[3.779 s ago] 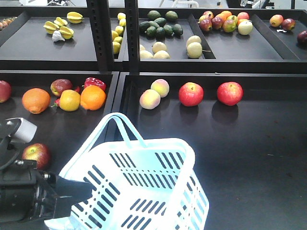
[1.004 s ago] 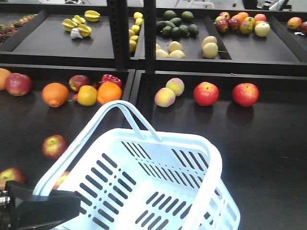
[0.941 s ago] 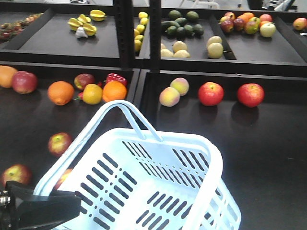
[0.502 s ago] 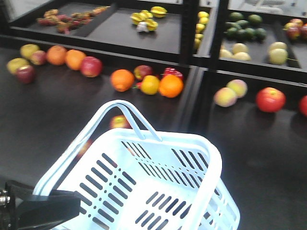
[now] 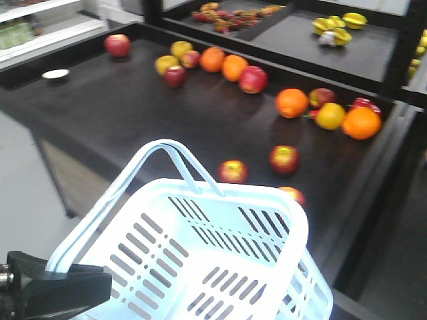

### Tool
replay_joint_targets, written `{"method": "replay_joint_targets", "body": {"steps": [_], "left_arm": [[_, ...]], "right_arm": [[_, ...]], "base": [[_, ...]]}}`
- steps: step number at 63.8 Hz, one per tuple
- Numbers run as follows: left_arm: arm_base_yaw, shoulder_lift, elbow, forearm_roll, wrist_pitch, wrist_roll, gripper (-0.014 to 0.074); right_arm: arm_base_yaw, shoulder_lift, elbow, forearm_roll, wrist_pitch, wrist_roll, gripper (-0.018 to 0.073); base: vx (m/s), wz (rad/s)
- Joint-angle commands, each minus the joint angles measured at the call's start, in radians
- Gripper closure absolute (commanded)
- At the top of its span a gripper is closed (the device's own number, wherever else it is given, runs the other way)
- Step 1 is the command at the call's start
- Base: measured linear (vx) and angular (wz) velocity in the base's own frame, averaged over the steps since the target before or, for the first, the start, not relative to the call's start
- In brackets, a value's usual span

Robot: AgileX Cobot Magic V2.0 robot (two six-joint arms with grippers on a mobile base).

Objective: Pick three apples into basket with both arms
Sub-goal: 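Drive the base away from the tables holding the basket in the left gripper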

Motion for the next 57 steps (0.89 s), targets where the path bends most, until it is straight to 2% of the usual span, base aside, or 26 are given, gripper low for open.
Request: {"method": "replay_joint_targets", "body": {"steps": [1,57], "left_arm": [[-0.007,-0.008,-0.027,-0.065,-0.05,0.002,0.0603],[-0.007,-0.008,-0.027,-0.066,-0.05,0.002,0.0603]], "right_arm": [[-0.006,-0.011,0.014,-0.004,-0.074,-0.007,0.0564],[-0.006,-0.011,0.014,-0.004,-0.074,-0.007,0.0564]], "base": [[-0.15,0.67],[-0.14,0.64]]}}
